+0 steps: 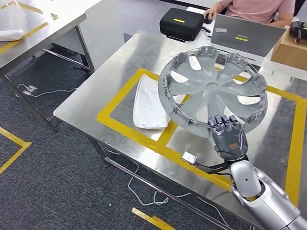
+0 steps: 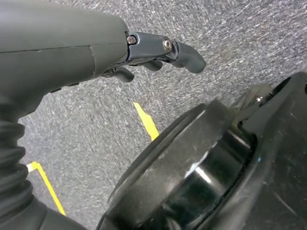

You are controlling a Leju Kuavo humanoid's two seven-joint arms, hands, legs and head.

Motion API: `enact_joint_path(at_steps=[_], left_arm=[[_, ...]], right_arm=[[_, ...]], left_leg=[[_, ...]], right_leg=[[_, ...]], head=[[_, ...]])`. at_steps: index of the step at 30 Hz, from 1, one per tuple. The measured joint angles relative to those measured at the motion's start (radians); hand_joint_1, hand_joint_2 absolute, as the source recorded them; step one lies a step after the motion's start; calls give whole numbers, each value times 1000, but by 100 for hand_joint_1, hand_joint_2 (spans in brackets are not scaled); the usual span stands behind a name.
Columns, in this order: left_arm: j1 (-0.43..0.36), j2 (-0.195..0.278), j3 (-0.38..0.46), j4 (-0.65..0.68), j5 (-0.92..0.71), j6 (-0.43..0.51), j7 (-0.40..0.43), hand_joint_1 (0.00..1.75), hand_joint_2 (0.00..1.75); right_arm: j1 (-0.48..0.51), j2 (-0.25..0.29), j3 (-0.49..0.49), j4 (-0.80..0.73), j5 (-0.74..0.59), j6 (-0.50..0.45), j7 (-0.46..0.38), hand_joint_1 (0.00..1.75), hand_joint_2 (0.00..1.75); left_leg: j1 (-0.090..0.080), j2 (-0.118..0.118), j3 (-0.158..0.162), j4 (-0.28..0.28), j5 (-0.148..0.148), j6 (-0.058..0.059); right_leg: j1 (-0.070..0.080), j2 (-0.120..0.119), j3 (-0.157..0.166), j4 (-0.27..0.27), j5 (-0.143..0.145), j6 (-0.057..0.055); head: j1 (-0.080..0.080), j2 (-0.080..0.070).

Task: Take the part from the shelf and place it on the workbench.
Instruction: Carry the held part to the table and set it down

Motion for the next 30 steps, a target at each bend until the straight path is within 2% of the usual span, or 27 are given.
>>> enact_joint_path(at_steps=[2,3,4,5,6,8,9,10,11,13,15,16,18,19,20,21,22,24,25,26,28,30], left_arm=[[3,-1,0,0,1,0,0,0,175],[4,-1,0,0,1,0,0,0,175],[5,-1,0,0,1,0,0,0,175],[5,-1,0,0,2,0,0,0,175],[6,-2,0,0,2,0,0,0,175],[6,-2,0,0,2,0,0,0,175],[7,-1,0,0,2,0,0,0,175],[7,-1,0,0,2,0,0,0,175],[8,0,0,0,2,1,0,0,175],[8,1,0,0,3,1,0,0,175],[7,2,0,0,3,2,0,0,175],[7,2,1,0,4,3,0,0,175],[5,3,2,0,9,4,0,0,175],[4,3,2,0,11,3,-1,0,175],[4,2,3,0,13,2,-1,0,175],[3,2,4,0,14,2,-2,0,175],[3,2,4,0,14,3,0,0,175],[5,3,4,1,15,6,6,0,175],[5,4,4,2,17,8,9,0,175],[5,4,4,3,18,8,12,0,175],[4,4,4,3,21,8,14,0,175],[4,2,5,3,20,8,15,0,175]], right_arm=[[5,5,-11,-4,0,6,-13,175,175],[8,7,-17,-5,0,10,-19,175,175],[13,10,-22,-6,0,14,-26,175,175],[18,12,-28,-7,0,18,-34,175,175],[23,15,-34,-8,0,22,-42,175,175],[31,22,-48,-12,0,28,-59,175,175],[33,27,-56,-15,0,30,-66,175,175],[35,32,-65,-19,0,32,-71,175,175],[38,37,-73,-23,0,35,-75,175,175],[43,44,-85,-27,0,40,-80,175,175],[49,51,-95,-32,0,45,-86,175,175],[51,55,-100,-34,0,48,-89,175,175],[53,63,-110,-36,0,54,-95,175,175],[55,67,-114,-36,0,57,-99,175,175],[58,71,-118,-36,0,60,-103,175,175],[62,75,-122,-36,0,64,-108,175,175],[67,80,-128,-36,0,68,-116,175,175],[76,93,-145,-38,-3,84,-139,175,175],[80,100,-155,-39,-7,96,-154,175,175],[84,106,-165,-39,-16,110,-169,175,175],[94,114,-185,-40,-42,140,-193,175,175],[105,121,-200,-40,-69,166,-208,175,175]], left_leg=[[2,18,1,-4,3,5],[2,27,1,-4,2,6],[2,36,1,-4,2,6],[2,45,2,-3,0,6],[3,54,3,-3,-1,4],[3,70,6,-1,-7,-4],[0,77,7,2,-10,-9],[-3,84,8,4,-13,-14],[-6,92,9,5,-15,-18],[-7,108,13,5,-20,-27],[-4,90,7,30,-44,-38],[-2,71,-9,70,-70,-43],[-1,41,-67,201,-134,-47],[-2,37,-92,260,-154,-47],[-3,35,-105,289,-156,-45],[-5,33,-100,281,-138,-41],[-6,27,-78,234,-103,-35],[-6,-6,-22,105,-34,-19],[-6,-21,-1,55,-17,-13],[-6,-32,8,28,-15,-9],[-5,-26,13,11,-19,-6],[0,-13,15,-2,-12,0]], right_leg=[[0,-41,-52,111,-58,8],[-3,-51,-83,179,-85,12],[-5,-55,-106,229,-97,16],[-7,-58,-113,244,-92,20],[-9,-63,-101,218,-70,22],[-11,-94,-32,86,-8,27],[-8,-111,2,23,10,25],[-6,-124,25,-17,16,20],[-2,-127,33,-32,12,13],[-2,-109,35,-34,12,-4],[-5,-91,36,-35,13,-18],[-6,-83,37,-36,14,-23],[-6,-65,37,-36,14,-30],[-5,-55,38,-36,14,-32],[-4,-44,39,-36,14,-32],[-3,-32,40,-36,14,-32],[-2,-21,42,-35,14,-32],[0,0,42,-34,15,-30],[1,8,39,-33,17,-27],[0,16,33,-32,20,-23],[-1,28,25,-35,27,-10],[1,9,11,-22,16,0]], head=[[5,0],[6,0],[6,0],[7,0],[7,0],[7,0],[7,0],[7,0],[7,0],[5,0],[1,0],[-1,0],[-5,0],[-5,0],[-5,0],[-5,0],[-5,0],[-5,0],[-5,0],[-5,0],[-7,0],[-4,0]])
